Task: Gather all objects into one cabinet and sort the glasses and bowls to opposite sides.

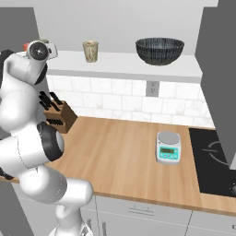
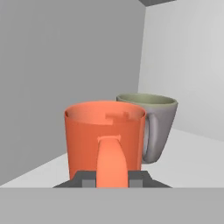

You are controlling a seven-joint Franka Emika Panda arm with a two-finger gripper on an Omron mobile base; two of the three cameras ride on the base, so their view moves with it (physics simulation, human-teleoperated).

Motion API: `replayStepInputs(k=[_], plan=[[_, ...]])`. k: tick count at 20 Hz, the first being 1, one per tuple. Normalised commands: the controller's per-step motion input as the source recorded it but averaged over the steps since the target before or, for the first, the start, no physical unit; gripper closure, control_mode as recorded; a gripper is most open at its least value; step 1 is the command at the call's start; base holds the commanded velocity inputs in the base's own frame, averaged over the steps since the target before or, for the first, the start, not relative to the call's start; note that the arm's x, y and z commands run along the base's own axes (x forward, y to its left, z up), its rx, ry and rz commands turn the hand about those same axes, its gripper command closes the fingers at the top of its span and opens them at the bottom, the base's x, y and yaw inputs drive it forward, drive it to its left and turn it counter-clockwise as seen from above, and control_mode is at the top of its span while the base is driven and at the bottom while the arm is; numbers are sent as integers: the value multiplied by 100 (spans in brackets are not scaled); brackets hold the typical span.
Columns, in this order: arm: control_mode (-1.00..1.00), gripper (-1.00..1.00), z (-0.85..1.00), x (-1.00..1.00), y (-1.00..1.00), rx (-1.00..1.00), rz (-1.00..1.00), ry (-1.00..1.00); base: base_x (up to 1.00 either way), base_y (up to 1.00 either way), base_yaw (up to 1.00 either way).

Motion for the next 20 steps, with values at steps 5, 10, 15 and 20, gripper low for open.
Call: replayStepInputs(k=[5, 10, 15, 20], plan=[[-100, -100, 0, 0, 0, 0, 0, 0, 0, 0, 0], [-100, -100, 0, 0, 0, 0, 0, 0, 0, 0, 0], [-100, -100, 0, 0, 0, 0, 0, 0, 0, 0, 0], [-100, -100, 0, -27, -17, 0, 0, 0, 0, 0, 0]])
